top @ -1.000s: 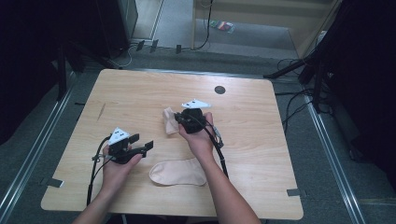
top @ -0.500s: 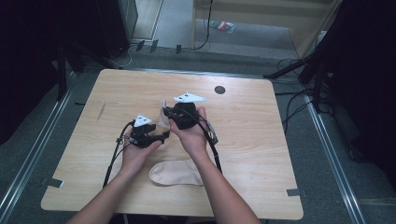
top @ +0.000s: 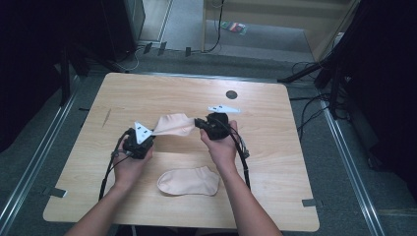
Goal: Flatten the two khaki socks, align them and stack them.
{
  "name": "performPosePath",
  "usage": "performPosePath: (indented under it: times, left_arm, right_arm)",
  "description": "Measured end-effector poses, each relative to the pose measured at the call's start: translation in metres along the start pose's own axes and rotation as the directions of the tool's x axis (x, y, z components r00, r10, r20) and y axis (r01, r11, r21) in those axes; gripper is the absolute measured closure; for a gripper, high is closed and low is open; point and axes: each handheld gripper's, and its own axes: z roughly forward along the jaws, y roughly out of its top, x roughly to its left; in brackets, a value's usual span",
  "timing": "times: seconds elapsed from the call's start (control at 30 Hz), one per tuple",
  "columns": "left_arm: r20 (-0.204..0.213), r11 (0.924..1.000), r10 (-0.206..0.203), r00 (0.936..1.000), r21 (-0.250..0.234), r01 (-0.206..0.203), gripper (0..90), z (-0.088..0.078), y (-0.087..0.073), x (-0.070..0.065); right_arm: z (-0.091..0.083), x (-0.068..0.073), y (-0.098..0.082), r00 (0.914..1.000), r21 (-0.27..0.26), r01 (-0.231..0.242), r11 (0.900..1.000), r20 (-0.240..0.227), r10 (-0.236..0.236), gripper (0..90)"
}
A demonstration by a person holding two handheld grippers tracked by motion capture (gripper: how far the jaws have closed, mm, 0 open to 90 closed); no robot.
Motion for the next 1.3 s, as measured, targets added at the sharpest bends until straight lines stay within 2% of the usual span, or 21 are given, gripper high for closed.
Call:
performPosePath:
  times: [0.03, 0.1, 0.13, 0.17, 0.27, 0.37, 0.47, 0.5, 0.57, 0.67, 0.8, 0.83, 0.9, 0.97, 1.03, 1.07, 1.1, 1.13, 1.17, 1.23, 1.3]
  left_arm:
    - [0.071, 0.9991, 0.024, 0.9972, 0.033, -0.026, 89.7, 0.006, -0.003, -0.007]
    - [0.124, 0.9998, -0.002, 0.9923, 0.022, -0.001, 89.4, 0.009, -0.007, -0.01]
    - [0.124, 0.9998, -0.002, 0.9923, 0.022, -0.001, 89.1, 0.009, -0.007, -0.01]
    - [0.179, 0.9997, -0.014, 0.9838, 0.024, 0.01, 88.5, 0.011, -0.009, -0.011]
    - [0.217, 0.9991, -0.023, 0.9759, 0.04, 0.015, 79.7, 0.013, -0.012, -0.013]
    - [0.233, 0.9977, -0.062, 0.9706, 0.041, 0.054, 69.0, 0.011, -0.014, -0.006]
    - [0.273, 0.9919, -0.126, 0.9537, 0.045, 0.119, 62.7, 0.01, -0.016, 0.004]
    - [0.273, 0.9919, -0.126, 0.9537, 0.045, 0.119, 60.3, 0.01, -0.016, 0.004]
    - [0.295, 0.9869, -0.161, 0.9417, 0.042, 0.156, 58.0, 0.01, -0.017, 0.009]
    - [0.333, 0.9812, -0.184, 0.9248, 0.007, 0.193, 51.2, 0.009, -0.017, 0.014]
    - [0.347, 0.9565, -0.28, 0.8952, 0.019, 0.291, 49.9, 0.013, -0.014, 0.021]
    - [0.344, 0.9522, -0.295, 0.8912, 0.029, 0.304, 50.0, 0.016, -0.012, 0.022]
    - [0.33, 0.95, -0.306, 0.8929, 0.046, 0.309, 50.3, 0.02, -0.008, 0.021]
    - [0.3, 0.9469, -0.318, 0.8995, 0.052, 0.317, 47.7, 0.024, -0.003, 0.02]
    - [0.303, 0.9441, -0.327, 0.8951, 0.063, 0.324, 47.1, 0.027, -0.001, 0.019]
    - [0.3, 0.9458, -0.324, 0.8974, 0.075, 0.316, 46.7, 0.03, 0.0, 0.017]
    - [0.292, 0.9505, -0.311, 0.9047, 0.099, 0.295, 46.6, 0.035, 0.002, 0.013]
    - [0.296, 0.9489, -0.315, 0.9019, 0.114, 0.294, 46.9, 0.037, 0.003, 0.011]
    - [0.299, 0.9486, -0.316, 0.9005, 0.121, 0.293, 48.0, 0.039, 0.003, 0.01]
    - [0.287, 0.9506, -0.308, 0.9071, 0.13, 0.282, 52.3, 0.041, 0.003, 0.007]
    - [0.302, 0.9514, -0.305, 0.9031, 0.139, 0.275, 62.9, 0.042, 0.002, 0.005]
  right_arm:
    - [0.003, -0.007, -0.007, 0.9998, 0.02, -0.019, 1.0, 0.005, 0.019, 90.0]
    - [0.009, -0.019, -0.021, 0.9989, 0.05, -0.045, 0.998, 0.012, 0.045, 90.0]
    - [0.009, -0.019, -0.021, 0.9989, 0.05, -0.045, 0.998, 0.012, 0.045, 90.0]
    - [0.013, -0.028, -0.031, 0.9982, 0.076, -0.061, 0.995, 0.003, 0.061, 89.9]
    - [0.015, -0.035, -0.038, 0.9986, 0.095, -0.047, 0.994, 0.029, 0.045, 89.9]
    - [0.013, -0.043, -0.038, 0.9976, 0.103, -0.038, 0.994, 0.062, 0.031, 89.8]
    - [0.01, -0.054, -0.038, 0.9968, 0.119, -0.029, 0.992, 0.077, 0.02, 89.5]
    - [0.01, -0.054, -0.038, 0.9968, 0.119, -0.029, 0.992, 0.077, 0.02, 89.5]
    - [0.007, -0.06, -0.039, 0.9936, 0.118, -0.008, 0.993, 0.113, -0.005, 88.9]
    - [0.002, -0.069, -0.041, 0.9875, 0.1, 0.006, 0.995, 0.156, -0.022, 78.3]
    - [-0.007, -0.073, -0.039, 0.9881, 0.03, -0.002, 1.0, 0.154, -0.003, 69.6]
    - [-0.008, -0.074, -0.038, 0.9879, 0.016, -0.014, 1.0, 0.155, 0.011, 68.4]
    - [-0.009, -0.074, -0.037, 0.9883, 0.009, -0.02, 1.0, 0.151, 0.018, 65.7]
    - [-0.006, -0.073, -0.038, 0.9889, 0.012, -0.014, 1.0, 0.148, 0.013, 62.0]
    - [-0.004, -0.073, -0.039, 0.9881, 0.021, -0.013, 1.0, 0.154, 0.009, 60.0]
    - [-0.003, -0.073, -0.04, 0.9873, 0.029, -0.009, 1.0, 0.159, 0.005, 59.0]
    - [0.002, -0.072, -0.042, 0.988, 0.04, -0.009, 0.999, 0.154, 0.003, 57.8]
    - [0.004, -0.072, -0.043, 0.9875, 0.047, -0.01, 0.999, 0.158, 0.003, 57.3]
    - [0.006, -0.072, -0.044, 0.9874, 0.053, -0.01, 0.999, 0.158, 0.002, 57.0]
    - [0.011, -0.072, -0.047, 0.9875, 0.067, -0.01, 0.998, 0.158, 0.0, 57.7]
    - [0.014, -0.071, -0.049, 0.9864, 0.084, -0.004, 0.996, 0.164, -0.01, 64.9]
